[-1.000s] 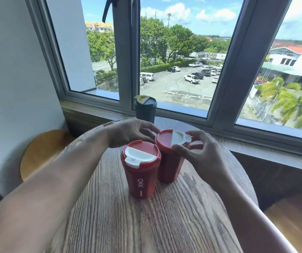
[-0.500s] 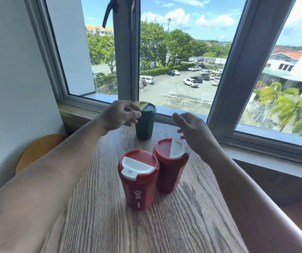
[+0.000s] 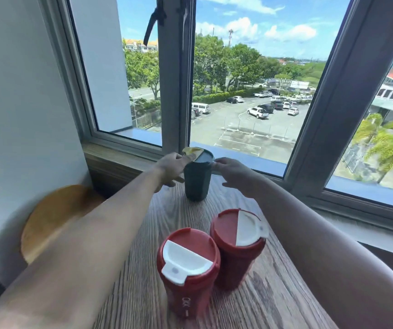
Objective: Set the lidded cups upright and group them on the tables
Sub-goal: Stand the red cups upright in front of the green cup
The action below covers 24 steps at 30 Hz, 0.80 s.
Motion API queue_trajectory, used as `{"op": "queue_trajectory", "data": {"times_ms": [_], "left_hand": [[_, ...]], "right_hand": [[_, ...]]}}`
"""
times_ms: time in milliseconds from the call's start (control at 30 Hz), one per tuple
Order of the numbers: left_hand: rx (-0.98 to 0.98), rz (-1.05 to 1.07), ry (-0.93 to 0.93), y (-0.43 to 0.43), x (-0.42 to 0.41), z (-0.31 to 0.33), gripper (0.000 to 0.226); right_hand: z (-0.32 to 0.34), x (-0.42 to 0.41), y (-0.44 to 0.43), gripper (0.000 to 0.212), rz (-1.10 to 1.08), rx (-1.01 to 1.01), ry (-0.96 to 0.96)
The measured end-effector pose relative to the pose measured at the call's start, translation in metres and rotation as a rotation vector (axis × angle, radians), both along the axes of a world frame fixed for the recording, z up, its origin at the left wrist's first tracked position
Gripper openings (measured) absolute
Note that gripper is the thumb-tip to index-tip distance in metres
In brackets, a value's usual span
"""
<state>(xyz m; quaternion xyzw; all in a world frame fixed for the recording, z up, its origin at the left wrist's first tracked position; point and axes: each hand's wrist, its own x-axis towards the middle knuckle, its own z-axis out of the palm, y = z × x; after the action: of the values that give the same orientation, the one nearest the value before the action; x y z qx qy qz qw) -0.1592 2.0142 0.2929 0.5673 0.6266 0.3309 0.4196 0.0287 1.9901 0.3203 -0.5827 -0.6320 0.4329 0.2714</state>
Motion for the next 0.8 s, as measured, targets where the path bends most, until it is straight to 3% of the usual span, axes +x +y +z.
{"op": "queue_trajectory", "data": {"times_ms": [467,800], "left_hand": [[0.225,0.010,-0.146,-0.061,-0.011,0.009,0.039],[0.270,0.003,0.002,-0.127,-0.007,-0.002,0.046]], "right_hand": [[0.025,0.010,-0.051,0.030,0.113,0.126,0.056],[0.026,0.025,-0.094,0.026,0.273,0.110,-0.120]]}}
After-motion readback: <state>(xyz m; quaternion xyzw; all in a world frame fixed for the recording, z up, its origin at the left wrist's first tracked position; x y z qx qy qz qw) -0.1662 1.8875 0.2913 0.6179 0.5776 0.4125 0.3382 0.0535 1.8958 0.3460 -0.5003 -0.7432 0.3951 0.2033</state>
